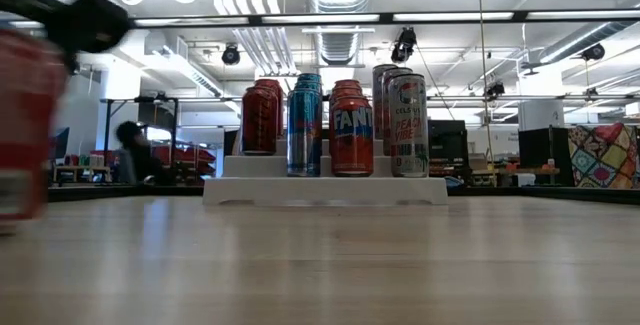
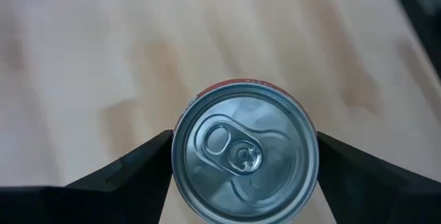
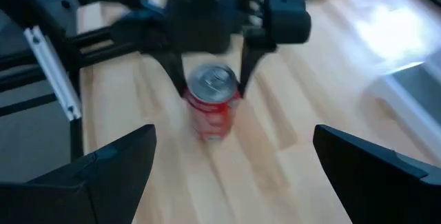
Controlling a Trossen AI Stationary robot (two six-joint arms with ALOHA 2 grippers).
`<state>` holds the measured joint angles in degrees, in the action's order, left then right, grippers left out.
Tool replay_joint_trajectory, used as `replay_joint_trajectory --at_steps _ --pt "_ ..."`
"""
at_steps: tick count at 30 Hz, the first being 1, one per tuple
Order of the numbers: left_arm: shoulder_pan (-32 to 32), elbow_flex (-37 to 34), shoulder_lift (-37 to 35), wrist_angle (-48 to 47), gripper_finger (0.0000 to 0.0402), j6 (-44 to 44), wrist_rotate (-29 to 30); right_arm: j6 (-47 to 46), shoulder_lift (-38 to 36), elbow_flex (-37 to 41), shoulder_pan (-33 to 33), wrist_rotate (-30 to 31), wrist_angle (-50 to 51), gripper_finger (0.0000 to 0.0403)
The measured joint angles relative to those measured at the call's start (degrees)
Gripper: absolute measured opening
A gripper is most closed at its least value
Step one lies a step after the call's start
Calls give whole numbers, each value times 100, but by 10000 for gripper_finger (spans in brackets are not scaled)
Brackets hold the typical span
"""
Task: Place canned beverage on shelf
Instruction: Put the red soda can on the bottom tier of the shelf aligned with the other red soda can
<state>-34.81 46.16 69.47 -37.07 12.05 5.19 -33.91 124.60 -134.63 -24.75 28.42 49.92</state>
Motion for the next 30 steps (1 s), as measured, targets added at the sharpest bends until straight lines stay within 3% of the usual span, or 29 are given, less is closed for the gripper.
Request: replay_joint_trajectory --at_steps 6,16,21,30 --pt "1820 160 -23 -395 294 -207 25 -573 -611 -9 0 651 1087 381" --pt "4736 905 4 -457 294 -622 48 -2609 -1240 0 -5 1242 3369 381" --pt "5302 1320 282 -495 294 -843 39 -2932 -1306 1 -24 1364 3849 381" --pt "5397 1986 1337 -766 293 -541 353 -2450 -1513 2 57 1371 4005 382"
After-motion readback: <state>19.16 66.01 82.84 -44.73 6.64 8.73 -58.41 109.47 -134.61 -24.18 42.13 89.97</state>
